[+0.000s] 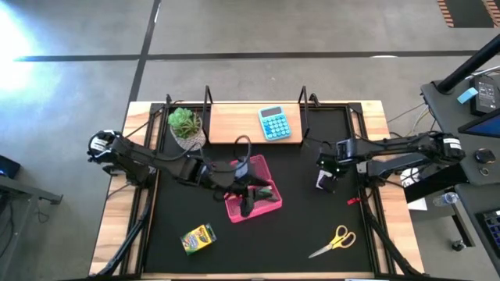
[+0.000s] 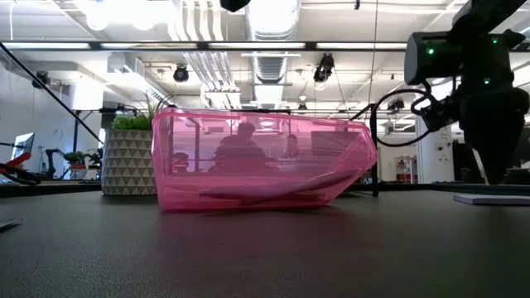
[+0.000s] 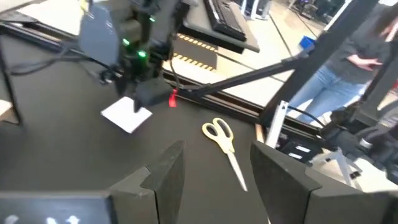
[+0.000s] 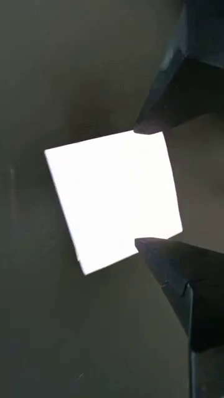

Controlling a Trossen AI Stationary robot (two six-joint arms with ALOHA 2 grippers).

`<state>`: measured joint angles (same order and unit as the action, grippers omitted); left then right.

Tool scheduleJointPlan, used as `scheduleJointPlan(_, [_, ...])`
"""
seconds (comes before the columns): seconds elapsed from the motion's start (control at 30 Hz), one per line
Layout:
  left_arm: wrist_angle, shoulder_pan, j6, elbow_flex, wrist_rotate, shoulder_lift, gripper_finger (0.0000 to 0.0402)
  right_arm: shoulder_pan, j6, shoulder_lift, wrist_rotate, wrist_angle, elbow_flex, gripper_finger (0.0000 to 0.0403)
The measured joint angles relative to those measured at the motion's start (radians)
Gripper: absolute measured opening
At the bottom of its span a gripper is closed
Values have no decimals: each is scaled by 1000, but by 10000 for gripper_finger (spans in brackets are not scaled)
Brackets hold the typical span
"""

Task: Pack school essentials
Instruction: Put the purple sticky note into the red supply box

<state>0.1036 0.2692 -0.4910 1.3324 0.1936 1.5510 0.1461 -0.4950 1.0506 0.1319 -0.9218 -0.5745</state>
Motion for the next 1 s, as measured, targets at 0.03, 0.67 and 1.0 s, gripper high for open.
scheduleJointPlan(0.03, [14,-5,0,-3,0,-6,164,3,4,7,3,1,0,281])
scheduleJointPlan(0.67, [45,-20,1,-15,0,-15,164,53,-9,136,-2,111,28,279])
scheduleJointPlan(1.0, [46,-20,0,-15,0,-15,164,54,-33,156,66,162,5,273])
